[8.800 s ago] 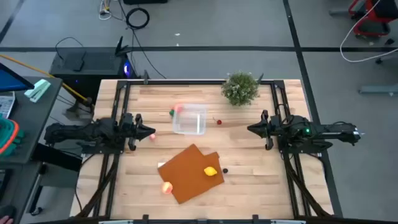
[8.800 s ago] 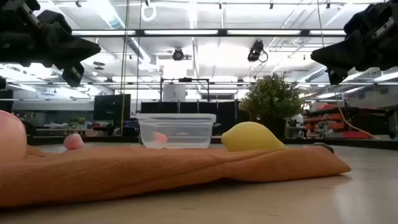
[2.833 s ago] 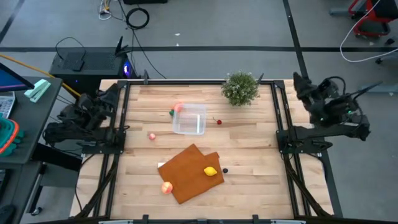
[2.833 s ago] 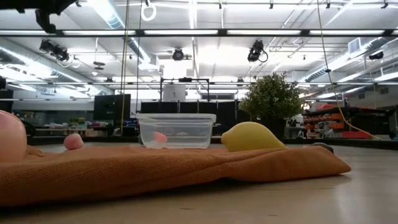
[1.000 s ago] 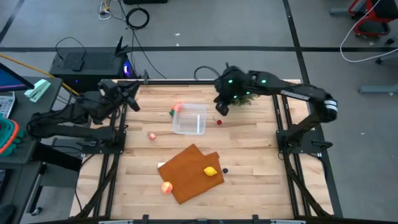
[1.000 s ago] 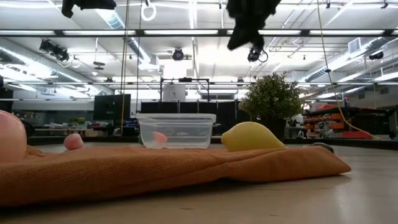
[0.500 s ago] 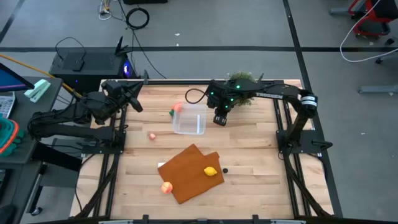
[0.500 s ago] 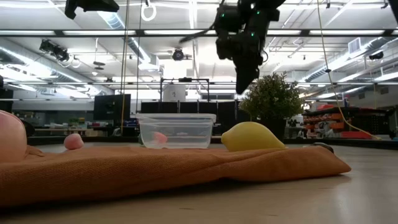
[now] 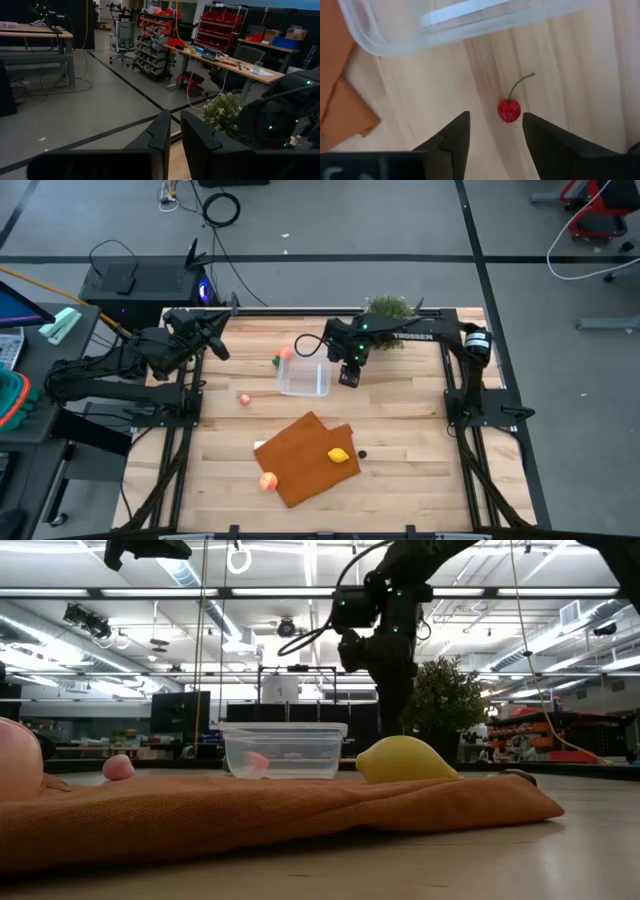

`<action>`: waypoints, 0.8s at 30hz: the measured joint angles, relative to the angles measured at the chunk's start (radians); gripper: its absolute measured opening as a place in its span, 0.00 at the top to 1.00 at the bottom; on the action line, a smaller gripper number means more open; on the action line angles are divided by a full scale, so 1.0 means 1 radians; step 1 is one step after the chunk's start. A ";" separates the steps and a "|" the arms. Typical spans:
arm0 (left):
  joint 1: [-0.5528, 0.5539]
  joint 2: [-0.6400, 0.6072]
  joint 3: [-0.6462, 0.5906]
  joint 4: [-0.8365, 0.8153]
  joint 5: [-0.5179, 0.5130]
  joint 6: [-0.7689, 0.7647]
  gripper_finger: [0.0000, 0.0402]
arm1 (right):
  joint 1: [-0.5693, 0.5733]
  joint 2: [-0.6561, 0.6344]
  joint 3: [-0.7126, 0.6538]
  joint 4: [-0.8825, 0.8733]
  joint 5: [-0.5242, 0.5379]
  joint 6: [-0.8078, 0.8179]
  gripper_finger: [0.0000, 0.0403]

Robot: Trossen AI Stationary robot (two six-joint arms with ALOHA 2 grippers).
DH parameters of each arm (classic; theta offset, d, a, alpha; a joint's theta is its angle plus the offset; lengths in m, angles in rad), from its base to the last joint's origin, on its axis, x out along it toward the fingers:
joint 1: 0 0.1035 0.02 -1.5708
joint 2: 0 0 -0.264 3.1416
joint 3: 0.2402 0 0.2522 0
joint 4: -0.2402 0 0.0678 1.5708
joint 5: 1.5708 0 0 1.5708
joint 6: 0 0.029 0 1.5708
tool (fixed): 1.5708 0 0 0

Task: Pick and placing Produce into tupperware
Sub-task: Put the red cherry into the transparent bin

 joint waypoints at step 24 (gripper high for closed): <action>0.017 0.000 0.000 0.000 0.000 0.008 0.89 | 0.003 0.055 -0.152 0.165 0.035 -0.044 0.48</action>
